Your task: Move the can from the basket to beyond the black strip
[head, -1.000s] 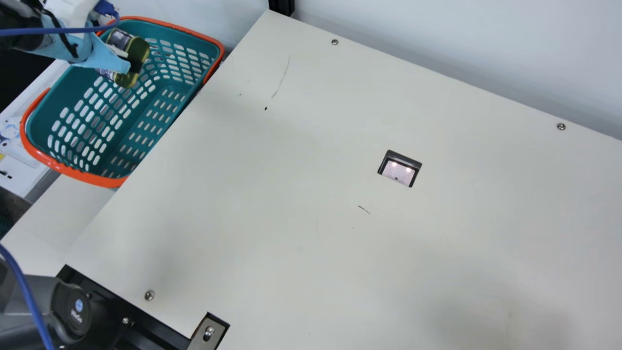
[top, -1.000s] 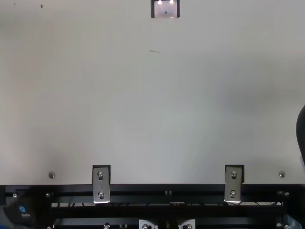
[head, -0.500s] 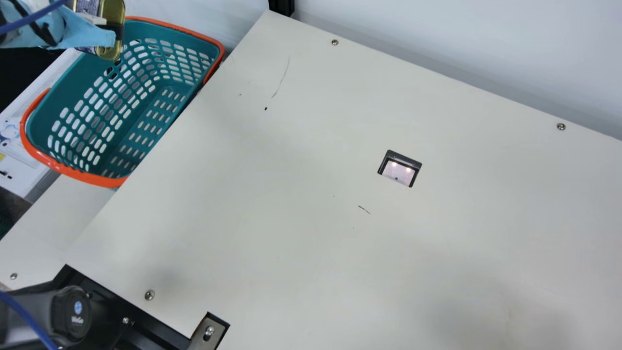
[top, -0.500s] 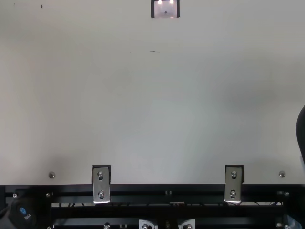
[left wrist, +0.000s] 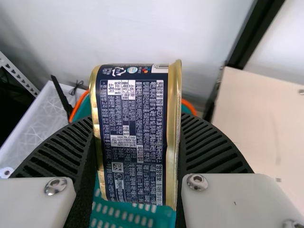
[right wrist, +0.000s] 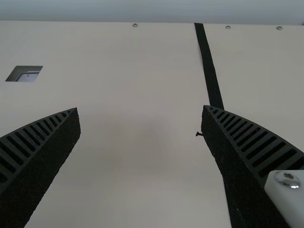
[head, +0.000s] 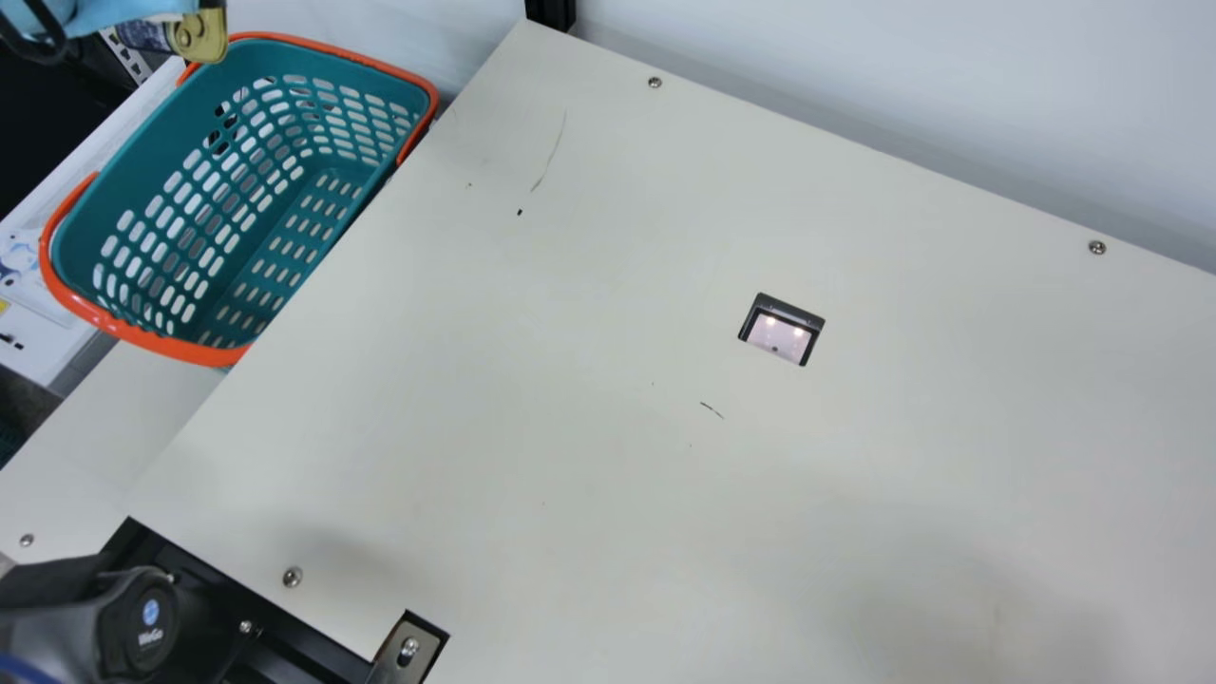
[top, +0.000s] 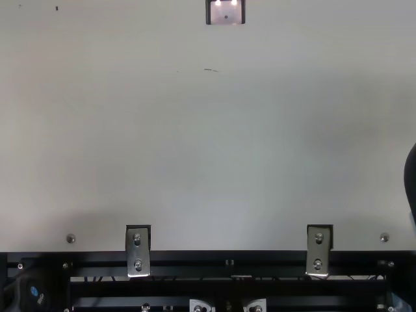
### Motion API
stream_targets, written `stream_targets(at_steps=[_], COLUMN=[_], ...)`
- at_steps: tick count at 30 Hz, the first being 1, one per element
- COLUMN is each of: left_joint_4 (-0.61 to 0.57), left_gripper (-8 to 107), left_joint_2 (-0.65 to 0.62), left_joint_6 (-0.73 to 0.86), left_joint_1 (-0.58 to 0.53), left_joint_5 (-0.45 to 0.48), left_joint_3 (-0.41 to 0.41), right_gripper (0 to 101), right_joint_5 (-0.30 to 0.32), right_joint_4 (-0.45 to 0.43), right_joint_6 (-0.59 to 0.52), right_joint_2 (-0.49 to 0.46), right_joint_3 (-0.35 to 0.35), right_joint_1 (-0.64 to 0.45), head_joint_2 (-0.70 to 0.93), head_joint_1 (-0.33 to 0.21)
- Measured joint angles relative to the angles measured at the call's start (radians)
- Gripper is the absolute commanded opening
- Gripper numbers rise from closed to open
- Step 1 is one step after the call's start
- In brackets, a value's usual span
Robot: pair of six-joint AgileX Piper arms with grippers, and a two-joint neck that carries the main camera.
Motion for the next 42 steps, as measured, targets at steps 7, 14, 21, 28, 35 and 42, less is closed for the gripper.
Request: stream_targets(at_steps=[7,14,21,28,35,42], left_joint_4=[0.075,0.070,0.072,0.068,0.016,-0.092], left_gripper=[10,10,10,10,10,10], left_joint_2=[-0.055,-0.082,-0.082,-0.066,0.000,0.070], left_joint_6=[-0.226,-0.278,-0.278,-0.309,-0.417,-0.518], left_joint_1=[-0.112,-0.164,-0.164,-0.163,-0.133,-0.146], left_joint_5=[0.171,0.270,0.268,0.300,0.478,0.631], left_joint_3=[-0.055,-0.061,-0.061,-0.080,-0.181,-0.206], right_gripper=[101,101,101,101,101,101], right_joint_5=[0.000,0.000,0.000,0.000,0.000,0.000], right_joint_4=[0.000,0.000,0.000,0.000,0.000,0.000], right_joint_6=[0.000,0.000,0.000,0.000,0.000,0.000], right_joint_2=[0.000,0.000,0.000,0.000,0.000,0.000], right_joint_3=[0.000,0.000,0.000,0.000,0.000,0.000], right_joint_1=[0.000,0.000,0.000,0.000,0.000,0.000], head_joint_2=[0.000,0.000,0.000,0.000,0.000,0.000], head_joint_1=[0.000,0.000,0.000,0.005,0.000,0.000])
